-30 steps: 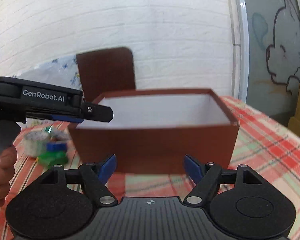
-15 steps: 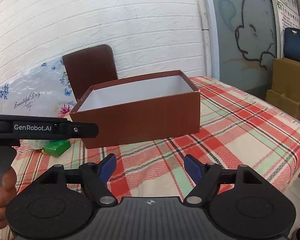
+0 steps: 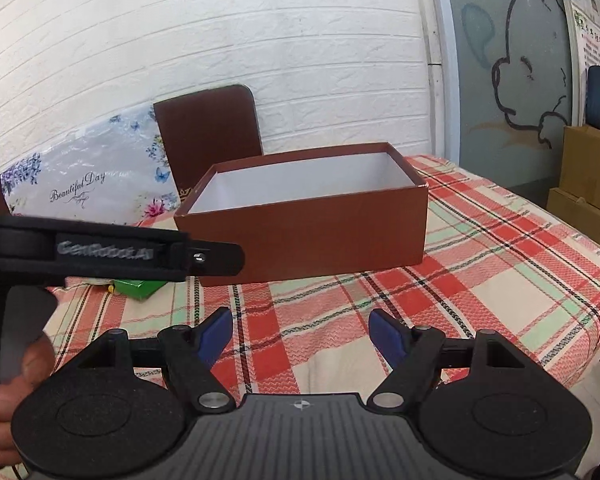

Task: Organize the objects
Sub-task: 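Grasp the large green box with the right gripper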

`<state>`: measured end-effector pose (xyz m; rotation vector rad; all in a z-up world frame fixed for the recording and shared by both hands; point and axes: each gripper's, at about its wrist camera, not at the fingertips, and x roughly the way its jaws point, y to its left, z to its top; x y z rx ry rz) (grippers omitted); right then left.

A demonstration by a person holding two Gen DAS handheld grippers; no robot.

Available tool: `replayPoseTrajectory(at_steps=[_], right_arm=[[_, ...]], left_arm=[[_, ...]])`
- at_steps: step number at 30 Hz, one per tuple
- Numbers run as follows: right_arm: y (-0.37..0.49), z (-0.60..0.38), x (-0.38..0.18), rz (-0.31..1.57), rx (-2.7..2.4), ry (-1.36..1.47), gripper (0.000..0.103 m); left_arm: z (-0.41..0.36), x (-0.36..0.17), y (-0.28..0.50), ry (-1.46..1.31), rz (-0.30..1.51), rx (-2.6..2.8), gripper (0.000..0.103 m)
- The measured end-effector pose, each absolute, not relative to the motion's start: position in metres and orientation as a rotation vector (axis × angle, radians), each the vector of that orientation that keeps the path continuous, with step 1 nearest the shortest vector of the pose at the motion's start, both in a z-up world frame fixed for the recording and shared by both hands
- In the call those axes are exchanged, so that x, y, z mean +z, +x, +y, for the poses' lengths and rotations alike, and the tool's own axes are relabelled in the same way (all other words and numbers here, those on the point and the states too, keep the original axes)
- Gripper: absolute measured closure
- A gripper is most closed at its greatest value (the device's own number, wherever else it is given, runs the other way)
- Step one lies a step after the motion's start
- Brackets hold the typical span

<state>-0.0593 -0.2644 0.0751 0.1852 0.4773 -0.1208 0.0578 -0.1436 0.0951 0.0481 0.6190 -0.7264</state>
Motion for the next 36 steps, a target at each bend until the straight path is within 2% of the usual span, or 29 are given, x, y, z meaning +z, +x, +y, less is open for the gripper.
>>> replayPoseTrajectory(at_steps=[6,13,16,19,25,26,29,31,34,35,36], right_arm=[[-0.055,-0.262,0.063,0.522,-0.082,0.249,0.027],[-0.02,-0.202,0.042,0.604,0.121,0.118,0.028],[0.007,-0.176,0.034,0.632,0.21,0.052,0.033],[0.039,-0.156,0.03,0.638,0.277,-0.001,0.034],[0.117,-0.128,0.021,0.614,0.359,-0.091,0.033],[0.129,-0.123,0.019,0.605,0.375,-0.109,0.03],[0.16,-0.109,0.015,0.559,0.423,-0.224,0.014],[0.177,-0.101,0.012,0.558,0.486,-0.288,0.014],[0.19,-0.097,0.002,0.591,0.548,-0.345,0.017],[0.192,-0.101,0.002,0.611,0.574,-0.306,0.024],[0.194,-0.105,0.004,0.645,0.609,-0.252,0.041]], left_arm=[[-0.117,0.096,0.045,0.021,0.563,-0.674,0.029],[-0.018,0.051,0.054,-0.02,0.672,-0.428,0.029],[0.03,0.039,0.064,-0.061,0.704,-0.328,0.029],[0.063,0.034,0.087,-0.148,0.741,-0.254,0.031],[0.067,0.035,0.135,-0.275,0.778,-0.32,0.032],[0.061,0.035,0.142,-0.274,0.784,-0.332,0.032],[0.053,0.033,0.153,-0.279,0.79,-0.353,0.032],[0.054,0.03,0.155,-0.3,0.795,-0.353,0.032],[0.058,0.026,0.155,-0.312,0.804,-0.344,0.032],[0.06,0.026,0.155,-0.312,0.807,-0.34,0.032],[0.061,0.025,0.154,-0.312,0.81,-0.337,0.032]])
